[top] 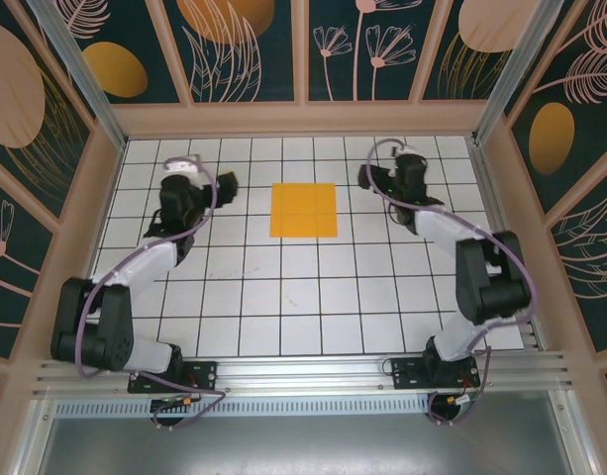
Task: Fold a paper plane with a square sheet of paper (fold left side to right side)
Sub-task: Pick up the square sheet of paper from the top-center of the table.
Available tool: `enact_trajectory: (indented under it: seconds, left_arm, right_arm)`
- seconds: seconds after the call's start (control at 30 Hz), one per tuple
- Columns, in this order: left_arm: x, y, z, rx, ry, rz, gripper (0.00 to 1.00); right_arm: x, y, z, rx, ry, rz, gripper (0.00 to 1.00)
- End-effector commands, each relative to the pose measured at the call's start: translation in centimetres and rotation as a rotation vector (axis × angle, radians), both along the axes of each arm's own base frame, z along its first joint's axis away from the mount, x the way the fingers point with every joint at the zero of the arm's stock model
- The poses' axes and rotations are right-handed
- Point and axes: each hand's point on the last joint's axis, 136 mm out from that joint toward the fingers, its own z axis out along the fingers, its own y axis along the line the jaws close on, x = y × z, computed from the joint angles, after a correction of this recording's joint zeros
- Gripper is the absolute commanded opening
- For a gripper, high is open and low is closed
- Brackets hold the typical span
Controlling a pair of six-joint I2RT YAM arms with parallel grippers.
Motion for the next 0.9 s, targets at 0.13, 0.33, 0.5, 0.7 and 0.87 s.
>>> enact_trajectory:
  seconds: [0.13, 0.33, 0.5, 0.7, 0.87]
  left_arm:
    - [-1.5, -11.9, -5.5, -0.131, 0.346, -0.356, 0.98]
    - [-1.4, -15.5, -9.8, -0.112, 0.491, -0.416, 0.99]
    - [-1.8, -16.3, -12.6, -0.106, 0.566, -0.416, 0.98]
    - [-2.3, -16.3, -14.5, -0.091, 0.621, -0.41, 0.99]
    - [-2.8, -16.1, -15.9, -0.086, 0.658, -0.403, 0.98]
  right_arm:
    - [2.8, 6.8, -5.7, 0.067, 0.264, 0.053, 0.99]
    - [4.9, 10.5, -8.6, 0.052, 0.341, 0.085, 0.97]
    - [4.8, 12.3, -10.1, 0.025, 0.373, 0.117, 0.97]
    - [4.0, 13.4, -11.6, -0.003, 0.417, 0.16, 0.95]
    - [2.9, 14.4, -12.8, -0.025, 0.459, 0.194, 0.94]
